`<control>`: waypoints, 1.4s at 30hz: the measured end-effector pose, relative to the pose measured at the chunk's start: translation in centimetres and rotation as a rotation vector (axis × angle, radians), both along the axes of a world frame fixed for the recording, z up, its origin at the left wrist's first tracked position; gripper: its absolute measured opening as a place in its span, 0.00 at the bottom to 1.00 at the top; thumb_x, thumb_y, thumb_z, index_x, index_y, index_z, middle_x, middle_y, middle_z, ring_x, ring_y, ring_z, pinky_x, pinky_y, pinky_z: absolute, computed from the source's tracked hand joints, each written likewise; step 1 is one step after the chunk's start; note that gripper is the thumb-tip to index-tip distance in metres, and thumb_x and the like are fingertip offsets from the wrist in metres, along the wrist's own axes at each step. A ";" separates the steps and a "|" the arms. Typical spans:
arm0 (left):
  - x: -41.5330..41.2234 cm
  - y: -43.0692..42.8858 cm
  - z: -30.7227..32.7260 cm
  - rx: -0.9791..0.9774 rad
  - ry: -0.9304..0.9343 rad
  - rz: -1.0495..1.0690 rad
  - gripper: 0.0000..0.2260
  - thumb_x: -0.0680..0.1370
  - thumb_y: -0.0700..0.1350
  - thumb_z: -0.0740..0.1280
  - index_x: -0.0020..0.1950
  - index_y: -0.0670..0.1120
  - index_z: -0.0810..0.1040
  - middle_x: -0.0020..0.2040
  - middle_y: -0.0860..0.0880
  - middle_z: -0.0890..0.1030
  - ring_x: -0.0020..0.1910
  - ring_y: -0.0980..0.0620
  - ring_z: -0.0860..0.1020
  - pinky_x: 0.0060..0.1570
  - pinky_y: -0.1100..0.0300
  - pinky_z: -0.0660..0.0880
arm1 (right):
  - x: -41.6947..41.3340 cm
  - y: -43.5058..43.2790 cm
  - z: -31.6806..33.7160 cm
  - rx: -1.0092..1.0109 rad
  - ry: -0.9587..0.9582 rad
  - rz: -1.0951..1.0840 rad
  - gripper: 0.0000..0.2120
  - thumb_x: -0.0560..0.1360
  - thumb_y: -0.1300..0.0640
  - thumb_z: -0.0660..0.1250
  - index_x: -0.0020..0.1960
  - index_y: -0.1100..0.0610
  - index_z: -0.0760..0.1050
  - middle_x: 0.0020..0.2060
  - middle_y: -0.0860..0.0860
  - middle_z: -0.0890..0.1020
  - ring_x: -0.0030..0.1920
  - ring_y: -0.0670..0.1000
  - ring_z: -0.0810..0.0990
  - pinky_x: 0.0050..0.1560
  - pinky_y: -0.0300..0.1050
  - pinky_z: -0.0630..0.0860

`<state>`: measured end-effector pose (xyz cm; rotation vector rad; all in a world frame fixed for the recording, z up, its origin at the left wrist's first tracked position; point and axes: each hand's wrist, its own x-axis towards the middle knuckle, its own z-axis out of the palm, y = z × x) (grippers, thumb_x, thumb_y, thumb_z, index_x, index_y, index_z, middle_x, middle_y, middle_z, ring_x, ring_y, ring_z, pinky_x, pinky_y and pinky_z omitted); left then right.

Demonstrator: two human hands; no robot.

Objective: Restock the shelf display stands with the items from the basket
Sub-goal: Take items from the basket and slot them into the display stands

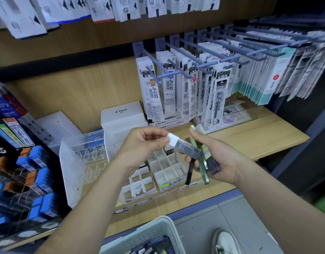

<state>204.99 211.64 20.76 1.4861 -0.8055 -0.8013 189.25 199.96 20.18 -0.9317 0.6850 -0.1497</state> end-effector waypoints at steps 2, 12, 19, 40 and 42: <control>0.4 0.2 0.1 0.030 -0.028 0.030 0.06 0.72 0.33 0.70 0.46 0.41 0.82 0.37 0.49 0.81 0.37 0.56 0.78 0.43 0.66 0.77 | -0.4 0.0 0.4 -0.051 0.001 0.007 0.16 0.73 0.47 0.71 0.52 0.60 0.77 0.41 0.60 0.79 0.28 0.49 0.76 0.22 0.35 0.71; 0.0 0.4 0.4 0.121 -0.029 0.071 0.05 0.74 0.35 0.70 0.49 0.41 0.81 0.38 0.43 0.83 0.34 0.53 0.80 0.37 0.65 0.79 | 0.4 0.6 -0.3 -0.143 0.059 -0.024 0.16 0.74 0.57 0.72 0.57 0.65 0.77 0.43 0.61 0.83 0.29 0.49 0.78 0.23 0.37 0.72; 1.3 -0.5 0.0 0.248 -0.620 0.257 0.07 0.72 0.42 0.74 0.49 0.48 0.85 0.37 0.57 0.81 0.37 0.58 0.80 0.44 0.66 0.76 | 0.2 -0.1 -1.1 -0.219 0.208 -0.178 0.05 0.77 0.62 0.68 0.50 0.61 0.74 0.38 0.58 0.81 0.29 0.53 0.78 0.27 0.41 0.72; 0.4 -3.8 -5.7 0.286 -0.963 0.150 0.06 0.74 0.41 0.71 0.50 0.44 0.84 0.50 0.50 0.79 0.45 0.53 0.77 0.50 0.66 0.70 | 0.7 0.6 -4.0 -0.274 0.284 -0.028 0.06 0.70 0.71 0.65 0.46 0.64 0.73 0.39 0.65 0.79 0.39 0.59 0.78 0.37 0.48 0.72; 0.3 -3.9 -5.9 0.280 -0.947 0.167 0.05 0.73 0.40 0.71 0.48 0.44 0.84 0.50 0.50 0.79 0.45 0.52 0.78 0.50 0.66 0.70 | 0.6 0.6 -4.1 -0.255 0.286 -0.027 0.06 0.70 0.70 0.65 0.45 0.63 0.73 0.37 0.64 0.80 0.40 0.59 0.76 0.35 0.47 0.71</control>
